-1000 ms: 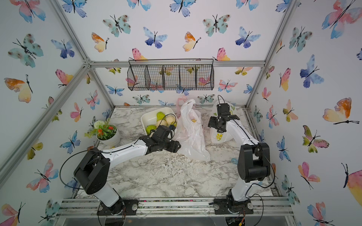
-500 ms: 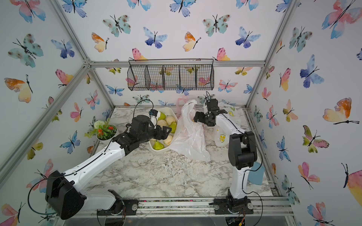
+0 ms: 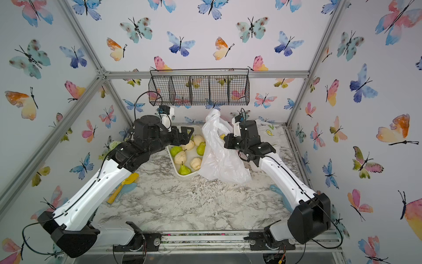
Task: Place the pears into plastic bags & tie knots
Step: Pick up the plastic bag, then adjust the plastic bag at the center of the board.
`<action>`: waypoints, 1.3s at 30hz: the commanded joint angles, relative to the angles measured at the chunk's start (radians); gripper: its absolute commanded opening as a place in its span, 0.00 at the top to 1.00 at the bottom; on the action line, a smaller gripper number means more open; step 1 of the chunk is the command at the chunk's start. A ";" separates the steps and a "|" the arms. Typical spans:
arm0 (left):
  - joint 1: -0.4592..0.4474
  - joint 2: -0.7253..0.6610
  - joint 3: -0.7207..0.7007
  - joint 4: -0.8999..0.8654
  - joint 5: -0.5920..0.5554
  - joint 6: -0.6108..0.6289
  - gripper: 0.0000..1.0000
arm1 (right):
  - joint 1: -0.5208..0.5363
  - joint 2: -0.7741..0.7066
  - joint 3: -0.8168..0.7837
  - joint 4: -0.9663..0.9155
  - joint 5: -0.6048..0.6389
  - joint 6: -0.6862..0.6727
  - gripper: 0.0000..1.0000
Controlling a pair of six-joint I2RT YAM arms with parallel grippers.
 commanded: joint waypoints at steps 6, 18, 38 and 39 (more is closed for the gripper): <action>-0.038 0.144 0.082 -0.053 0.048 -0.069 0.02 | 0.043 0.036 -0.027 0.044 0.070 0.043 0.95; -0.065 0.289 0.143 -0.049 -0.049 -0.025 0.02 | 0.157 -0.018 -0.070 0.175 0.076 0.209 0.97; 0.285 -0.296 -0.027 -0.200 -0.224 0.240 1.00 | 0.112 0.065 0.033 0.113 -0.114 0.158 0.25; 0.321 -0.315 -0.024 -0.201 -0.217 0.254 1.00 | 0.109 0.119 0.105 0.034 -0.077 0.110 0.24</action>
